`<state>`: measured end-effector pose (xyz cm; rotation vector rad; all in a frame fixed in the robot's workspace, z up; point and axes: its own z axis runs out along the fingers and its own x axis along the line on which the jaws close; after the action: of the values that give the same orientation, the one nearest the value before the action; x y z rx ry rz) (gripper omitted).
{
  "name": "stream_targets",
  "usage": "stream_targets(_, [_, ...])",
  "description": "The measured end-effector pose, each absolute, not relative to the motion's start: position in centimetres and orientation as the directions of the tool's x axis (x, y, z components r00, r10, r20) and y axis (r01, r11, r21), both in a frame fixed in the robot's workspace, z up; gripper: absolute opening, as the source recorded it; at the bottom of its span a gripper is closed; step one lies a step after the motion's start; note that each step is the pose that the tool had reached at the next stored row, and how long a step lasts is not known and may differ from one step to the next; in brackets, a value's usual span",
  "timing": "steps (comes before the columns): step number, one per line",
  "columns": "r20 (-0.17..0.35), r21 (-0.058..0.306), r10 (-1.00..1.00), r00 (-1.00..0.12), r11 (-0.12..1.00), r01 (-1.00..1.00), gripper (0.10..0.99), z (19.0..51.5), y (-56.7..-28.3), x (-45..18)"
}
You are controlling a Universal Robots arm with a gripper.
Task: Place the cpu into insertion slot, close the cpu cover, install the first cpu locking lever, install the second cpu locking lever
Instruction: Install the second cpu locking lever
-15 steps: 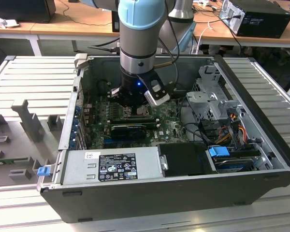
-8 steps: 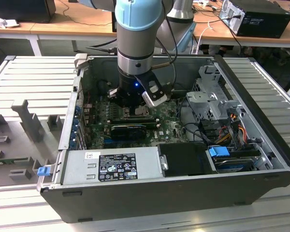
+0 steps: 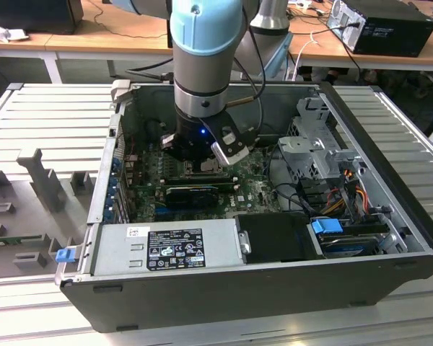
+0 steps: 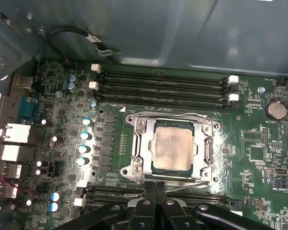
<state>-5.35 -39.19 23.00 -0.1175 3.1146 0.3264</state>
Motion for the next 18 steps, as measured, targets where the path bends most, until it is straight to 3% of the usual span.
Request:
stream_targets(6, [-0.016,0.217,-0.073,-0.997,0.973,-0.075,0.106,21.6,-39.2,-5.6])
stream_targets(10, [-0.019,0.254,-0.073,-0.997,0.964,-0.075,0.106,21.6,-39.7,-5.9])
stream_targets(18, [-0.022,0.289,-0.072,-0.997,0.954,-0.075,0.106,21.2,-40.7,-7.4])
